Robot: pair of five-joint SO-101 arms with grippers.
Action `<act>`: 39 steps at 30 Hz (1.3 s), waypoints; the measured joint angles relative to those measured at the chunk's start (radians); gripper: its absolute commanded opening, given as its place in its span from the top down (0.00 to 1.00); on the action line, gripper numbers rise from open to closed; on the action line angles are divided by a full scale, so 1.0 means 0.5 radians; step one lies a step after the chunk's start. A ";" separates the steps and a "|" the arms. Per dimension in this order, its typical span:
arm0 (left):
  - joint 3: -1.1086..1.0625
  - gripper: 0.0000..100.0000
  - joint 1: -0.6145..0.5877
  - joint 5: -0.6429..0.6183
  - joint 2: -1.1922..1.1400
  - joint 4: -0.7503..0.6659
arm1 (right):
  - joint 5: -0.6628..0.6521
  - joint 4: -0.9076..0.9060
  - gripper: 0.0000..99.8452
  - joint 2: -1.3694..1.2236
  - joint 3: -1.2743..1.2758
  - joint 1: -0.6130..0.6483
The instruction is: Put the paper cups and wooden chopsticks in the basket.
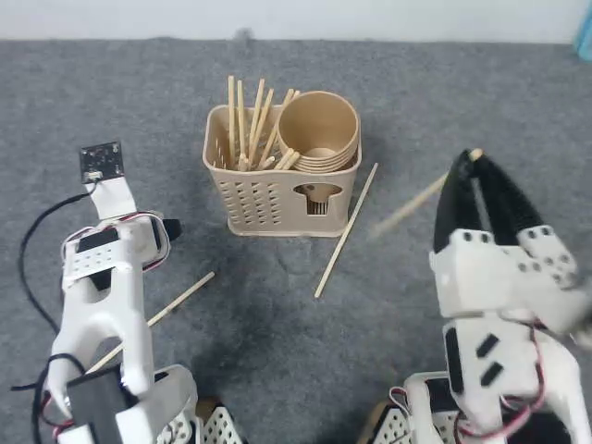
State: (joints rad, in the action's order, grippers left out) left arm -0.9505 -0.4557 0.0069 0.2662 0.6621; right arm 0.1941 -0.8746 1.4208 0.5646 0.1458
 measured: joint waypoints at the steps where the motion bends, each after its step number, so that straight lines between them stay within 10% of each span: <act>1: 0.000 0.72 0.000 0.000 0.000 0.000 | 0.034 0.117 0.99 0.009 0.000 0.037; 9: 0.000 0.72 0.000 0.000 0.000 0.000 | 0.086 0.807 0.99 -0.157 -0.043 0.482; 24: 0.000 0.72 0.000 0.000 0.000 0.000 | 0.089 0.868 0.99 -1.685 -0.884 0.675; 39: 0.000 0.72 0.000 0.000 0.000 0.000 | 0.104 0.868 0.99 -2.111 -0.448 0.859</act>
State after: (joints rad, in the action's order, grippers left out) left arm -0.9505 -0.4557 0.0069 0.2662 0.6621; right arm 0.2463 -0.4404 0.3652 0.3406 0.5754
